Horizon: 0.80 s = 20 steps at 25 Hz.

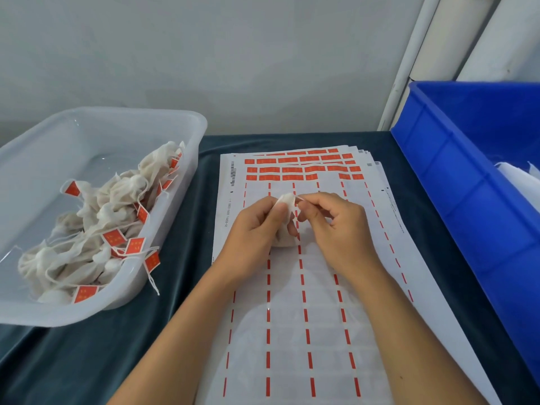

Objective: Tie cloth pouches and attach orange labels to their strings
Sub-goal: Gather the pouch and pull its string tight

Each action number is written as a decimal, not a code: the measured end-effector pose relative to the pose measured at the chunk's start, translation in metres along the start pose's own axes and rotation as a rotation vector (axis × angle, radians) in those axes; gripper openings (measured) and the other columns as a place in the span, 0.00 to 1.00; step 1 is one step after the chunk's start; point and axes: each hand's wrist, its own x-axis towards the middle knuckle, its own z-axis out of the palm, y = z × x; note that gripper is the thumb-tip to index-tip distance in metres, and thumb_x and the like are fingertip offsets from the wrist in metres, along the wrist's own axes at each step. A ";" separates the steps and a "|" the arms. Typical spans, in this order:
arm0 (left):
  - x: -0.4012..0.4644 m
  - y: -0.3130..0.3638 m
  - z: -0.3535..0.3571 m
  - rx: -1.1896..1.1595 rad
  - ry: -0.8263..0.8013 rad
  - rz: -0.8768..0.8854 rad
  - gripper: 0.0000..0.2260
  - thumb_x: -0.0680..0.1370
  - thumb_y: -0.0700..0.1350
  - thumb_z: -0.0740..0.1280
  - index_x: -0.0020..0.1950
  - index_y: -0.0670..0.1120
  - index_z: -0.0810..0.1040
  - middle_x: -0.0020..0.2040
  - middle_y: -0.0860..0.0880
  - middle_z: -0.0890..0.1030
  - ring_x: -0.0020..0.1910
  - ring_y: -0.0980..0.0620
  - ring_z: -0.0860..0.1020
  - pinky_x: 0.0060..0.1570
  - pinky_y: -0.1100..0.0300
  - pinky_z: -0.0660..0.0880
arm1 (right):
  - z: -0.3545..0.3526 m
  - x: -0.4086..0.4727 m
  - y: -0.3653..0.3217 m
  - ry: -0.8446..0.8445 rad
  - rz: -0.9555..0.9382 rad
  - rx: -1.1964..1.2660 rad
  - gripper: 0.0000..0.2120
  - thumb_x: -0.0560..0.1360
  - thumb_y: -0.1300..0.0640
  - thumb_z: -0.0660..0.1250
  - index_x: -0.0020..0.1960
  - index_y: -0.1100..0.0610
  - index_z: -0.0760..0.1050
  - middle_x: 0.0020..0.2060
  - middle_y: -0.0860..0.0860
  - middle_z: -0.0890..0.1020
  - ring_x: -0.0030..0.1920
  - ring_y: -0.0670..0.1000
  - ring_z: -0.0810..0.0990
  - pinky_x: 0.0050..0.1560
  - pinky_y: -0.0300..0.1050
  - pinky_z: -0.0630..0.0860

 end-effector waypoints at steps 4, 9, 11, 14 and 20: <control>-0.003 0.005 -0.004 -0.097 -0.029 -0.026 0.15 0.86 0.55 0.63 0.48 0.48 0.84 0.46 0.51 0.88 0.48 0.54 0.84 0.50 0.67 0.78 | -0.001 0.000 -0.004 0.127 0.045 0.085 0.09 0.80 0.48 0.68 0.58 0.46 0.83 0.46 0.37 0.85 0.49 0.38 0.83 0.49 0.27 0.77; -0.005 0.004 -0.013 -0.336 -0.103 -0.069 0.16 0.85 0.53 0.61 0.54 0.44 0.83 0.51 0.43 0.86 0.53 0.43 0.83 0.60 0.49 0.80 | -0.003 0.000 -0.005 0.240 0.042 0.135 0.09 0.77 0.49 0.73 0.55 0.49 0.86 0.48 0.40 0.86 0.50 0.40 0.84 0.49 0.30 0.79; -0.005 0.004 -0.014 -0.382 -0.091 -0.075 0.16 0.85 0.54 0.62 0.53 0.45 0.84 0.53 0.43 0.85 0.56 0.40 0.82 0.64 0.44 0.78 | -0.001 -0.002 -0.004 0.189 -0.083 0.018 0.09 0.77 0.53 0.74 0.56 0.54 0.86 0.48 0.44 0.86 0.49 0.40 0.83 0.50 0.30 0.79; -0.006 0.005 -0.011 -0.424 -0.071 -0.111 0.19 0.83 0.60 0.65 0.53 0.46 0.86 0.59 0.45 0.85 0.63 0.40 0.81 0.69 0.40 0.76 | 0.003 -0.003 -0.005 0.106 -0.287 -0.170 0.08 0.79 0.57 0.72 0.56 0.58 0.85 0.48 0.51 0.86 0.48 0.44 0.82 0.53 0.29 0.76; -0.003 0.008 -0.005 -0.259 0.004 -0.142 0.10 0.86 0.52 0.63 0.53 0.48 0.80 0.50 0.48 0.86 0.51 0.47 0.85 0.58 0.49 0.81 | -0.002 -0.002 -0.007 0.178 -0.439 -0.270 0.07 0.80 0.58 0.69 0.53 0.62 0.83 0.48 0.55 0.84 0.50 0.51 0.81 0.55 0.34 0.76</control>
